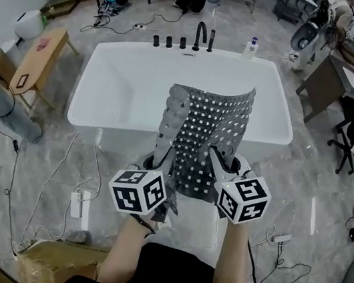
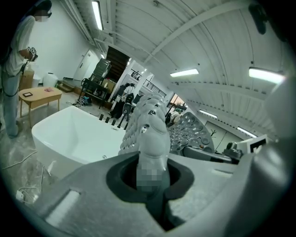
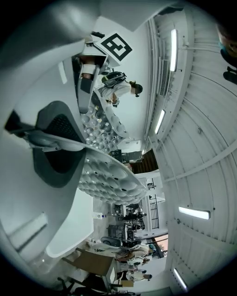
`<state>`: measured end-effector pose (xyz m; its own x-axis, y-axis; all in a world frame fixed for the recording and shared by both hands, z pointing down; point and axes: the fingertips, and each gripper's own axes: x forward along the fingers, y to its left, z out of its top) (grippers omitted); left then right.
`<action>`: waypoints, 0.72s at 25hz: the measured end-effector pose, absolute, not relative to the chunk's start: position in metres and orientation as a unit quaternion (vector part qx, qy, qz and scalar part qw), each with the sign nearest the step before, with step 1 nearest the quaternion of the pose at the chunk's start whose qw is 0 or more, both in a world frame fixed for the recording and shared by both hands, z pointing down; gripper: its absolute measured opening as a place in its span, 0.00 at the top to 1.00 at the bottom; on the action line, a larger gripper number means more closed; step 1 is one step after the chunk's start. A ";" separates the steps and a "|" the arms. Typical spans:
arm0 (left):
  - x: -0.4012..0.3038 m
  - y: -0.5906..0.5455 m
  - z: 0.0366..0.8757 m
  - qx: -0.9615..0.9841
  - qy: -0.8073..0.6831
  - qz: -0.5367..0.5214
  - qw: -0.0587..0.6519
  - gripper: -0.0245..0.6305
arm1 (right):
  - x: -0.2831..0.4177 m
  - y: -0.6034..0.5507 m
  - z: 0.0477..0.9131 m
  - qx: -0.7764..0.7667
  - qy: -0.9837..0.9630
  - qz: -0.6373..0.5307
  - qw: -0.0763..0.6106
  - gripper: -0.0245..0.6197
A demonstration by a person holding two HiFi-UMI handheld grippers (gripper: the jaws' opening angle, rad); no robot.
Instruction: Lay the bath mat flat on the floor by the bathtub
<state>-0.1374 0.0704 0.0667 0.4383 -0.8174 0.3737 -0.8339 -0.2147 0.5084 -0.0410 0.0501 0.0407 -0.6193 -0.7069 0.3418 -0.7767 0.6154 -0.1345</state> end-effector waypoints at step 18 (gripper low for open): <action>-0.088 0.042 0.094 0.782 -0.481 0.024 0.396 0.93 | 0.005 0.018 0.072 0.441 -0.866 0.177 0.152 0.93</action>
<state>-0.0877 0.0425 0.0942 0.5356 -0.7338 0.4180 -0.7711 -0.2233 0.5962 0.0047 0.0184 0.0715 -0.5644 -0.7109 0.4197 -0.8186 0.5476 -0.1733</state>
